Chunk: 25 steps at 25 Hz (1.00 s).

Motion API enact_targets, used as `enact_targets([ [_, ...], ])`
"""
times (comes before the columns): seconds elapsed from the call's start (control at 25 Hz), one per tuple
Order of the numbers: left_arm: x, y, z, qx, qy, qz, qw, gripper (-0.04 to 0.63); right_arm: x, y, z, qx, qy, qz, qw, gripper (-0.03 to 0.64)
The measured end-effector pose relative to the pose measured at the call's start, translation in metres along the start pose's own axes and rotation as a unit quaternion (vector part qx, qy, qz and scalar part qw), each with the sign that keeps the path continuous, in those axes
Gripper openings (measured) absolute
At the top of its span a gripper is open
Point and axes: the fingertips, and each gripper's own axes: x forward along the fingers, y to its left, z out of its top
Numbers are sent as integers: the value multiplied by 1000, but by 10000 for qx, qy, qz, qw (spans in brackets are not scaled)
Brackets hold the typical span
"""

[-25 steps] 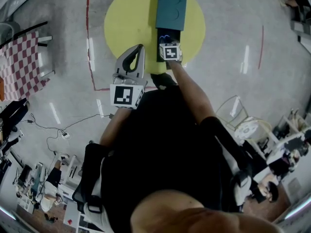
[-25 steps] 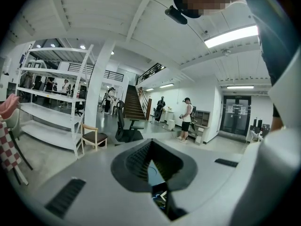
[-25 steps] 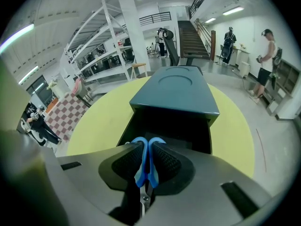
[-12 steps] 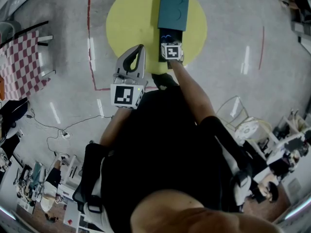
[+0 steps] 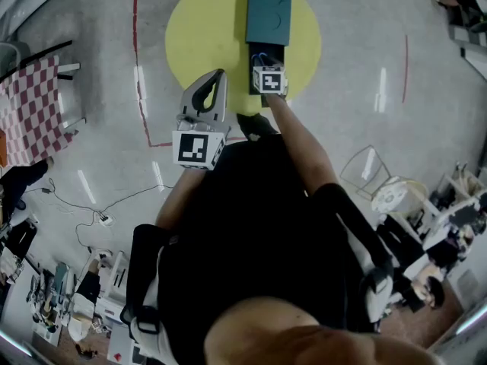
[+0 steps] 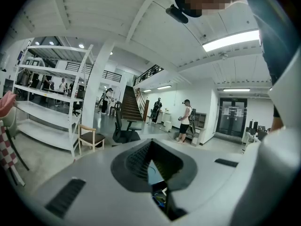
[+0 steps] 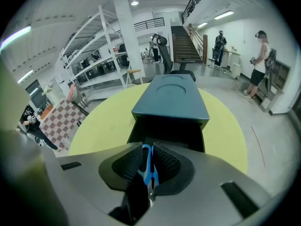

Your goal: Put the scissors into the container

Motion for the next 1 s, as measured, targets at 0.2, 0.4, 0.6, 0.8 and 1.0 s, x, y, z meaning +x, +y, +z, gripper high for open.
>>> enact_targets([
  [0.2,-19,1,4,46,-109,-156,9998,-8,-21,6,5,132,-260,-76,9995,46],
  [0.4,-45,2,5,269,-196,-380,9987,-8,-55,12,9,283,-532,-318,9977,23],
  [0.6,-78,0,12,108,-344,-519,9980,-8,-103,32,11,548,-935,-350,9935,5],
  [0.8,-114,-1,12,130,-415,-739,9963,-8,-161,64,13,738,-1516,-309,9852,0],
  [1.0,-153,-5,8,359,-431,-1066,9927,-8,-226,95,-1,953,-2152,-310,9714,0],
])
